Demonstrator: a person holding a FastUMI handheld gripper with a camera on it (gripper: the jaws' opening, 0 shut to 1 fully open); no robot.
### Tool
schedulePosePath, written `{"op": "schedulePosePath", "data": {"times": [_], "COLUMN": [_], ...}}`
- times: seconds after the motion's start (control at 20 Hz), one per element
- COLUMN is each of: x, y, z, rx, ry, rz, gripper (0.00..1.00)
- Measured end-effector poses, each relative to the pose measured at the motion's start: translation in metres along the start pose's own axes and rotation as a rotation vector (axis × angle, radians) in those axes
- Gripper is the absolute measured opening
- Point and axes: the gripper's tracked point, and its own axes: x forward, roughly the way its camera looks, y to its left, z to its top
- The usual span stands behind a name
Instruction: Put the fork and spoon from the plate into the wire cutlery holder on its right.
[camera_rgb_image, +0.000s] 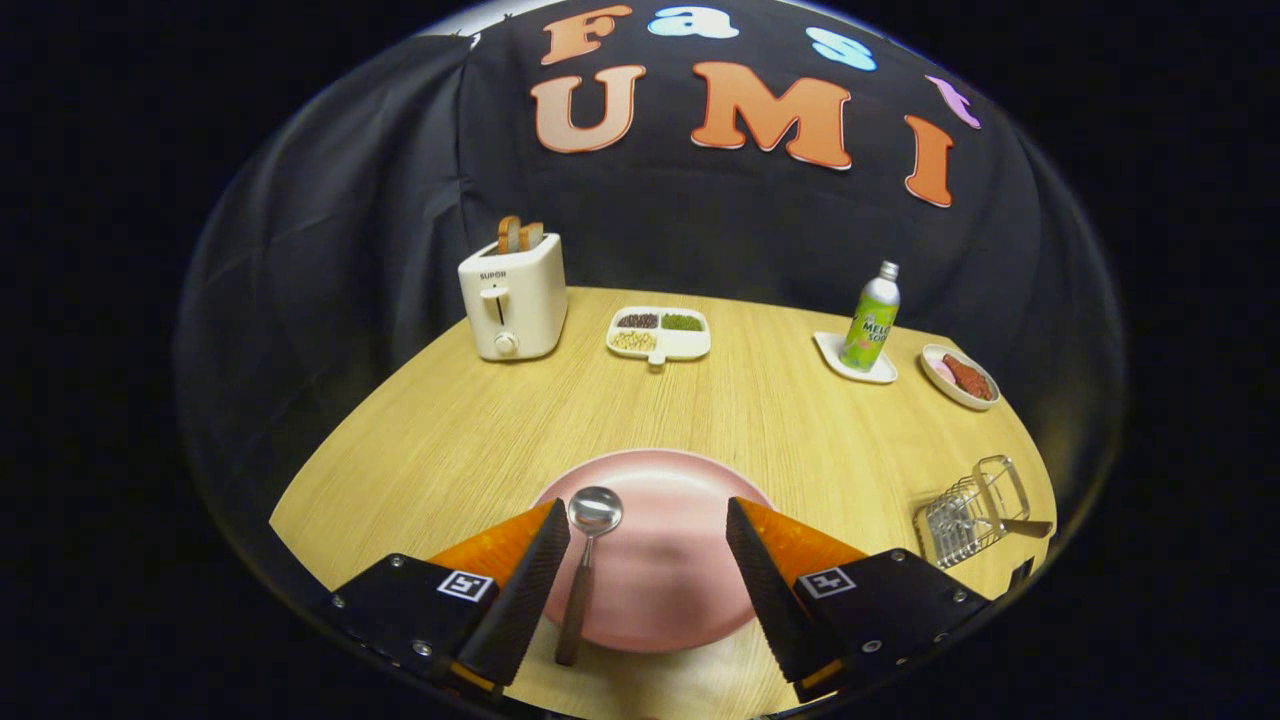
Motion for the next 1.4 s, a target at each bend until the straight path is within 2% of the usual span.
{"op": "schedulePosePath", "data": {"times": [0.3, 0.4, 0.7, 0.85, 0.9, 0.95, 1.0, 1.05, 1.15, 1.4], "x": [0.018, 0.021, 0.031, 0.032, 0.034, 0.035, 0.035, 0.035, 0.034, 0.022], "y": [0.02, 0.02, 0.028, 0.032, 0.031, 0.032, 0.031, 0.032, 0.03, 0.01], "z": [-0.041, -0.053, -0.07, -0.072, -0.071, -0.073, -0.072, -0.072, -0.072, -0.057], "rx": [-0.028, -0.039, -0.049, -0.063, -0.069, -0.066, -0.06, -0.057, -0.047, 0.01], "ry": [0.159, 0.233, 0.38, 0.408, 0.409, 0.415, 0.416, 0.417, 0.419, 0.383], "rz": [0.027, 0.017, 0.063, 0.071, 0.065, 0.072, 0.068, 0.07, 0.073, 0.091], "gripper": [0.95, 0.9, 0.63, 0.42, 0.39, 0.29, 0.24, 0.14, 0.09, 0.06]}}
